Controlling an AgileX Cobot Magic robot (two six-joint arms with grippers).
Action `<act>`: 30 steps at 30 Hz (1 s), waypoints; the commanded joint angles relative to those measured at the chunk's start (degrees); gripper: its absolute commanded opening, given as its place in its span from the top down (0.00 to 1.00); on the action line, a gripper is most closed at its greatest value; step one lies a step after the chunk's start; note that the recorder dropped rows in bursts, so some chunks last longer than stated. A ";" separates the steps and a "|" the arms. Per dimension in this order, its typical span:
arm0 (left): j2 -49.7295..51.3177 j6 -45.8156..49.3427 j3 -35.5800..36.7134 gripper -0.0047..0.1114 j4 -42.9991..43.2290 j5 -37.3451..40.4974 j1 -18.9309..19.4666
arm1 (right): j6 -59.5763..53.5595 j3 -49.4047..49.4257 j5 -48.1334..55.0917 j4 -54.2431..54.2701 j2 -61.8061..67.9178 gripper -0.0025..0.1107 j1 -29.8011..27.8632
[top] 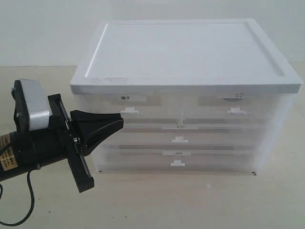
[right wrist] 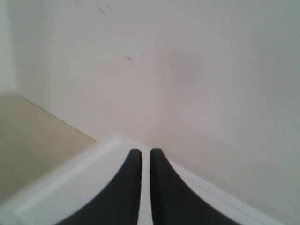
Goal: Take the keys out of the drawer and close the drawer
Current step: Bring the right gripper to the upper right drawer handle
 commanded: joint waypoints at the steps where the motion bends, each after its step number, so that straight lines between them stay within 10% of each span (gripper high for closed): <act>1: 0.07 -0.63 -0.32 0.92 0.35 -0.58 -0.35 | 10.14 -0.08 27.06 -0.85 -0.85 0.94 -0.89; 11: 0.07 -0.63 -0.32 0.92 0.95 -0.58 -0.35 | 100.00 -6.17 56.62 -121.28 0.73 0.94 7.68; 20: 0.07 -0.63 -0.32 0.92 0.82 -0.58 -0.35 | 127.33 13.49 72.65 -163.58 3.00 0.85 27.87; 24: 0.07 -0.63 -0.32 0.92 0.82 -0.58 -0.35 | 130.50 21.28 70.81 -166.65 3.00 0.67 28.78; 30: 0.07 -0.63 -0.32 0.92 0.82 -0.58 -0.35 | 136.01 25.59 70.94 -175.94 2.87 0.67 28.78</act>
